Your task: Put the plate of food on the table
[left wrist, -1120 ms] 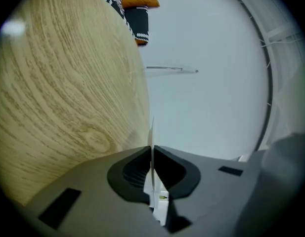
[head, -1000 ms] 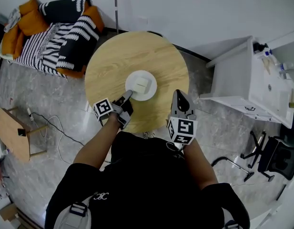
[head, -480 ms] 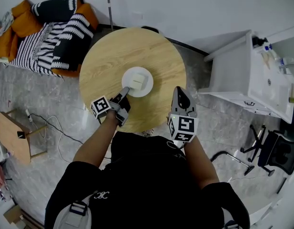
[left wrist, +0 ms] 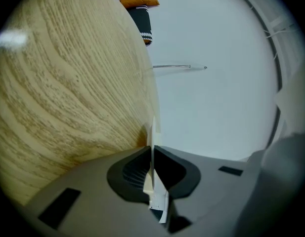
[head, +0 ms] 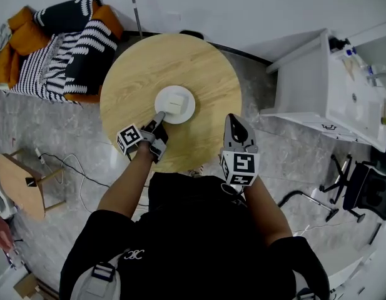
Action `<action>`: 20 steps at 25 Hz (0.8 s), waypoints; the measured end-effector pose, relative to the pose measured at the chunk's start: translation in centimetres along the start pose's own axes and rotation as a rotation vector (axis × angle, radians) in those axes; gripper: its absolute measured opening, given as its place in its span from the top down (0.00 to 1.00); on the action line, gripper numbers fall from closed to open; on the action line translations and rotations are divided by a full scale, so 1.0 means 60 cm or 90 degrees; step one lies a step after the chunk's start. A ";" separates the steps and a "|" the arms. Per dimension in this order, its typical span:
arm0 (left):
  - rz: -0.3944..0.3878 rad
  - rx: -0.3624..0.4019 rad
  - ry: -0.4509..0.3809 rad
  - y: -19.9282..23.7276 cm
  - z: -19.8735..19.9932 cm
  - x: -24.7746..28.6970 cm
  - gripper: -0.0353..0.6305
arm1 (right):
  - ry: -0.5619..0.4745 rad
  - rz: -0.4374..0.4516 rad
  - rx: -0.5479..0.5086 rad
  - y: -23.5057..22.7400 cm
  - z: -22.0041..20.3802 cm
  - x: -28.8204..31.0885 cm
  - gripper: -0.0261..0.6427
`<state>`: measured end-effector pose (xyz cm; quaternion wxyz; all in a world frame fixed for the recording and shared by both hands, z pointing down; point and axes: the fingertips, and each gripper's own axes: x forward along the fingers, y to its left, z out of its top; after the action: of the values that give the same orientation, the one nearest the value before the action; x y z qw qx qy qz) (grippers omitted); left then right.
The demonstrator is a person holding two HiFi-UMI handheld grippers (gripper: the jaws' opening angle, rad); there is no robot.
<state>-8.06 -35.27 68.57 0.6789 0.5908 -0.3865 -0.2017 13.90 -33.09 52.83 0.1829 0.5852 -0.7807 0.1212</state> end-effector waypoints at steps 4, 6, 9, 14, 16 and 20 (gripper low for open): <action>0.004 0.001 -0.002 0.005 -0.005 0.002 0.91 | -0.002 0.006 -0.007 -0.002 0.001 -0.001 0.95; 0.008 0.003 -0.002 0.007 -0.007 0.003 0.91 | -0.003 0.007 -0.009 -0.004 0.002 -0.001 0.95; 0.014 0.009 -0.001 0.008 -0.011 0.005 0.91 | -0.002 0.009 -0.007 -0.005 0.001 -0.001 0.95; 0.021 0.006 -0.005 0.012 -0.014 0.005 0.91 | -0.002 0.015 -0.006 -0.003 -0.004 -0.001 0.95; 0.025 0.004 -0.007 0.015 -0.015 0.005 0.91 | 0.000 0.016 -0.006 -0.003 -0.006 -0.003 0.95; 0.064 -0.018 -0.003 0.026 -0.013 0.011 0.91 | 0.002 0.021 -0.006 -0.005 -0.006 0.001 0.95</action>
<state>-7.34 -34.92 70.25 0.6959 0.5603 -0.4141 -0.1740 14.21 -33.06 53.18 0.1848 0.5713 -0.7904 0.1214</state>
